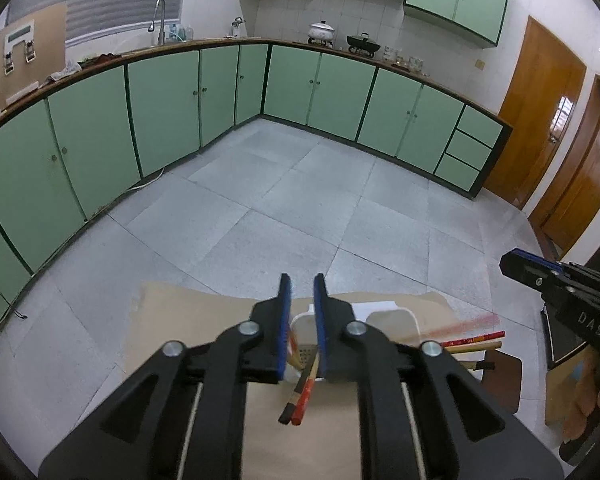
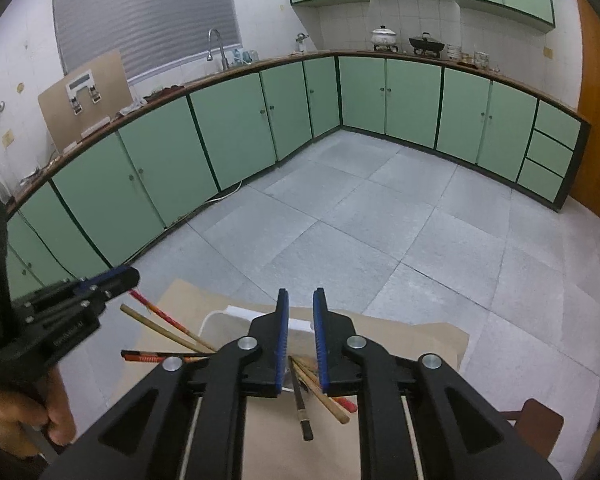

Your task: Organize utensils

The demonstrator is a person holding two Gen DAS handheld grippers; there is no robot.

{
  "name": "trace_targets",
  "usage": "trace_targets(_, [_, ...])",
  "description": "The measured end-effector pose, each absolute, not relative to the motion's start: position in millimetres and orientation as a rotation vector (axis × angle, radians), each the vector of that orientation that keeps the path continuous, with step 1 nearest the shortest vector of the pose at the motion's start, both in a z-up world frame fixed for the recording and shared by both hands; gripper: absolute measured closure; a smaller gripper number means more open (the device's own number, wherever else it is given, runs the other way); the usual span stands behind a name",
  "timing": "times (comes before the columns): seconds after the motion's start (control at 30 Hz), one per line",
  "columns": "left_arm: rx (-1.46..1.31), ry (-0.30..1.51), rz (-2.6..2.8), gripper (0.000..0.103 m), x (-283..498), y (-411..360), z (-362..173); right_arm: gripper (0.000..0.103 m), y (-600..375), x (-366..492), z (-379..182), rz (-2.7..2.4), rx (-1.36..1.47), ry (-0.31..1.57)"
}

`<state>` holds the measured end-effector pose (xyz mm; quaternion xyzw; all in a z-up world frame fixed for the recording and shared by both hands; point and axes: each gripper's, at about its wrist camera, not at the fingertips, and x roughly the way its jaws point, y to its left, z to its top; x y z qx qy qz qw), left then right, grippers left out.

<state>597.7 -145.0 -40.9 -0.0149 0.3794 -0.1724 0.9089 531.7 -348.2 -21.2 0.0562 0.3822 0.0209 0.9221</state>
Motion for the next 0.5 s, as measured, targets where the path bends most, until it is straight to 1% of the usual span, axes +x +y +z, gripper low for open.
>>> trace_targets(0.03, [-0.028, 0.778, -0.352, 0.078, 596, -145, -40, 0.090, -348, 530, -21, 0.043, 0.116, 0.786])
trace_targets(0.07, [-0.024, 0.774, -0.349, 0.075, 594, -143, -38, 0.090, -349, 530, -21, 0.043, 0.116, 0.787])
trace_targets(0.2, [-0.024, 0.755, -0.352, 0.072, 588, -137, -31, 0.090, -351, 525, -18, 0.042, 0.119, 0.777])
trace_targets(0.27, [-0.025, 0.738, -0.348, 0.062, 579, -132, -28, 0.090, -352, 518, -15, 0.042, 0.111, 0.763])
trace_targets(0.3, [-0.020, 0.724, -0.343, 0.053, 575, -131, -27, 0.088, -351, 514, -13, 0.038, 0.095, 0.750])
trace_targets(0.33, [-0.010, 0.703, -0.344, 0.049, 568, -130, -25, 0.082, -349, 511, -12, 0.038, 0.087, 0.740])
trace_targets(0.37, [-0.003, 0.691, -0.344, 0.046, 562, -130, -24, 0.079, -348, 504, -10, 0.036, 0.083, 0.728])
trace_targets(0.4, [0.012, 0.671, -0.340, 0.039, 552, -128, -23, 0.071, -346, 498, -9, 0.027, 0.067, 0.714])
trace_targets(0.43, [0.016, 0.660, -0.335, 0.032, 547, -127, -22, 0.061, -345, 493, -8, 0.019, 0.051, 0.701])
trace_targets(0.47, [0.020, 0.630, -0.315, 0.029, 536, -123, -22, 0.055, -342, 485, -8, 0.001, 0.028, 0.679])
trace_targets(0.5, [0.020, 0.607, -0.298, 0.024, 529, -120, -22, 0.041, -338, 475, -10, -0.022, 0.003, 0.660])
